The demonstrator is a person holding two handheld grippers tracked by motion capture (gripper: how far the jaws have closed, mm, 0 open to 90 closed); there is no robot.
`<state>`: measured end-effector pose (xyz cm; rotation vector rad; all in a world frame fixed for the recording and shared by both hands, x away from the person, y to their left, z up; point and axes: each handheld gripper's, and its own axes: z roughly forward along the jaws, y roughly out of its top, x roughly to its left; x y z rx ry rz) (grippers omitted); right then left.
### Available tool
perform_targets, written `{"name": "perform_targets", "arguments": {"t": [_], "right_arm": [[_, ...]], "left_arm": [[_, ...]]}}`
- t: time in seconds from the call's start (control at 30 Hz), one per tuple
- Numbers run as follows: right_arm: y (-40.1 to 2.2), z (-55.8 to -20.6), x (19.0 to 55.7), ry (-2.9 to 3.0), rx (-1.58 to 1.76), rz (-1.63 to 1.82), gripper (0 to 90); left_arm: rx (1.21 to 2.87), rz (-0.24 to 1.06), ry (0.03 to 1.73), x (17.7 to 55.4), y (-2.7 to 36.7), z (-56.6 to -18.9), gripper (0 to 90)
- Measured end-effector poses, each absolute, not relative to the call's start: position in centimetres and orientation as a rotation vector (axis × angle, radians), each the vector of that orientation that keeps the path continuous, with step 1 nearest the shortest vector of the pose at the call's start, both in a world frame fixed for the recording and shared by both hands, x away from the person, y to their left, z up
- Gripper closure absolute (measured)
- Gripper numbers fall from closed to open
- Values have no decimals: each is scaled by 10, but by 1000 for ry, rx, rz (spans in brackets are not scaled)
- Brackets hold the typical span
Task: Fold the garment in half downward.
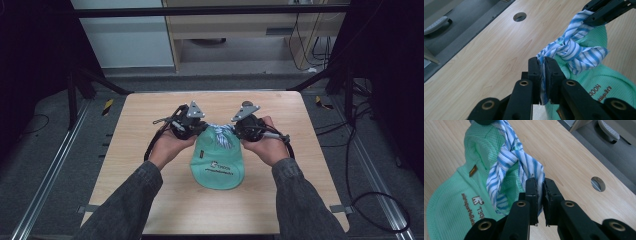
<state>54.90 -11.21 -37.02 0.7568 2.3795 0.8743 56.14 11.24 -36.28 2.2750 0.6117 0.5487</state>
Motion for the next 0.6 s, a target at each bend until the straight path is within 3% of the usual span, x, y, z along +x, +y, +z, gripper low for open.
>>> {"name": "perform_targets", "arguments": {"t": [0.6], "right_arm": [[-113,-388,529,2391,738,878,831]], "left_arm": [[2277,554,575,539,115,-379,835]]}}
